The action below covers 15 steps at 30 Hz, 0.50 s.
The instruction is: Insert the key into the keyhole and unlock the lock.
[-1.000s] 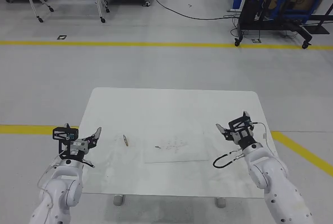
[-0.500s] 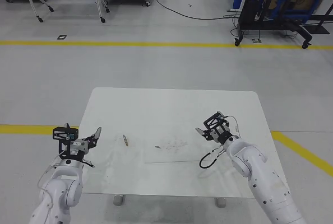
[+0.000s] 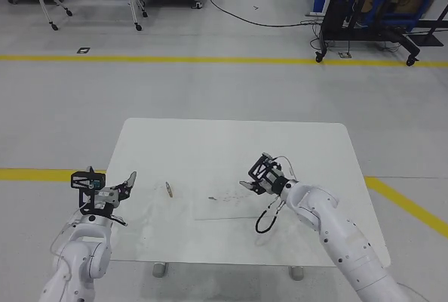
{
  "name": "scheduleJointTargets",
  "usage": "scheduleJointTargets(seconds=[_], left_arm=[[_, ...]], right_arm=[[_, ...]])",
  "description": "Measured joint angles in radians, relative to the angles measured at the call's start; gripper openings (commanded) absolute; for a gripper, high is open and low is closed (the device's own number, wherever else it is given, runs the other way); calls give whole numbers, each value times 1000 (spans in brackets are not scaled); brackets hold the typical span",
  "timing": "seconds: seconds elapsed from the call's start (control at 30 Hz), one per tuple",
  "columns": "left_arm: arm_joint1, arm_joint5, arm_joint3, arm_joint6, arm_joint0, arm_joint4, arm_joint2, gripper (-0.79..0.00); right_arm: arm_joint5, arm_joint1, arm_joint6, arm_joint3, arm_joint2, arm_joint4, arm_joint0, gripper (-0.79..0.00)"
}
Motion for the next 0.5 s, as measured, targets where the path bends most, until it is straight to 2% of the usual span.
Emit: scheduleJointTargets(seconds=[0.13, 0.33, 0.5], left_arm=[[0, 0, 0, 0, 0, 0, 0, 0], [0, 0, 0, 0, 0, 0, 0, 0], [0, 0, 0, 0, 0, 0, 0, 0]], right_arm=[[-28, -9, -23, 62, -47, -8, 22, 0], [-142, -4, -83, 104, -56, -26, 47, 0], [-233, -11, -69, 105, -106, -42, 92, 0]])
